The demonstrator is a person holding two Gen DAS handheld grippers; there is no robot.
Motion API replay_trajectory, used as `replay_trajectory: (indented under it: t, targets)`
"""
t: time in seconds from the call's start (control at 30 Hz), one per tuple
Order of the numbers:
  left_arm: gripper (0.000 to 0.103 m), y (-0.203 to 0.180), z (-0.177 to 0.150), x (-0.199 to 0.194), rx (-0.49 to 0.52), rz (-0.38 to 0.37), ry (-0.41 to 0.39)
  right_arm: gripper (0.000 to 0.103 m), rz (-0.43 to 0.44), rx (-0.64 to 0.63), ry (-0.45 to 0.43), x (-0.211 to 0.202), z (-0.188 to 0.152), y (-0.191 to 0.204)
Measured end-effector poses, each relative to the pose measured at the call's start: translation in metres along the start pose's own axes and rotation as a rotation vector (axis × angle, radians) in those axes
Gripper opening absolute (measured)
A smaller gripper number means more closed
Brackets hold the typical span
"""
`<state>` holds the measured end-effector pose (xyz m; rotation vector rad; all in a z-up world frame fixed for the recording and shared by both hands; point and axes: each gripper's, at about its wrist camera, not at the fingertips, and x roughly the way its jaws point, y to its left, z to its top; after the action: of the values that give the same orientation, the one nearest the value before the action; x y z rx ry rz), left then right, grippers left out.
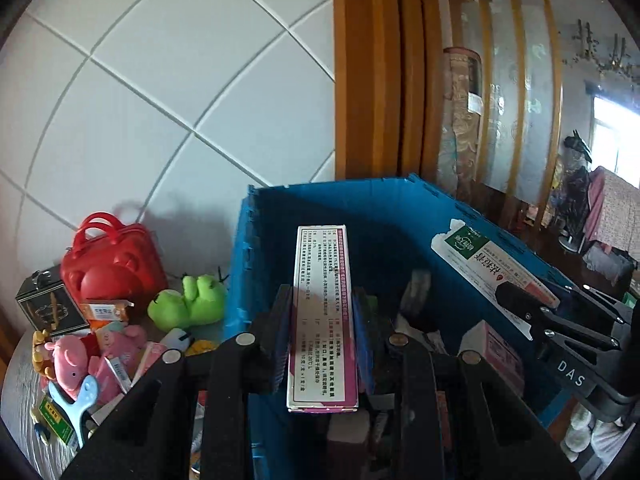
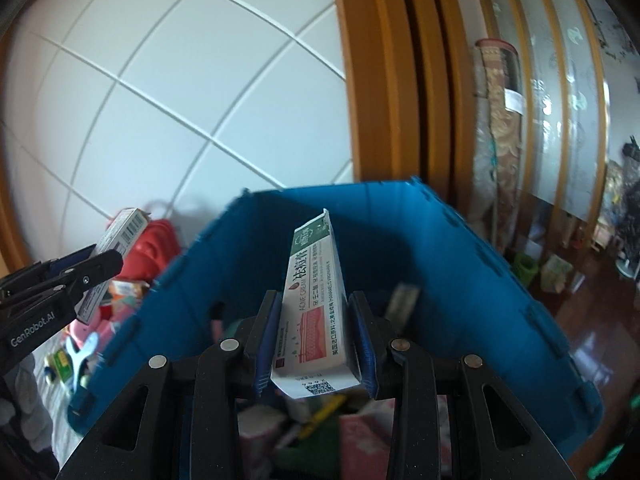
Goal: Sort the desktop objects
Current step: 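Carry both white boxes into the blue crate and open both grippers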
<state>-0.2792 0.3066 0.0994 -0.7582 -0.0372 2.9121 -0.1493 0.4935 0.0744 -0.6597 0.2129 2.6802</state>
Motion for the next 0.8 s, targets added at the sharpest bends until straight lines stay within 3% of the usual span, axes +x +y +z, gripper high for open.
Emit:
replay_trajectory:
  t: [0.13,0.4,0.63,0.8]
  targets:
    - [0.028,-0.037,-0.005,0.029,0.037,-0.032,0.086,0.034,-0.052,-0.002,0.030,0.010,-0.009,-0.032]
    - [0.028,-0.085,-0.009,0.044,0.136,-0.038,0.149,0.034,-0.110,-0.020,0.068,0.022,-0.016,-0.068]
    - [0.029,-0.085,-0.018,0.058,0.109,-0.022,0.241,0.035,-0.095,-0.065,0.080,0.024,-0.019,-0.066]
    - [0.030,-0.081,-0.020,0.058,0.093,-0.018,0.219,0.035,-0.074,-0.091,0.090,0.026,-0.020,-0.065]
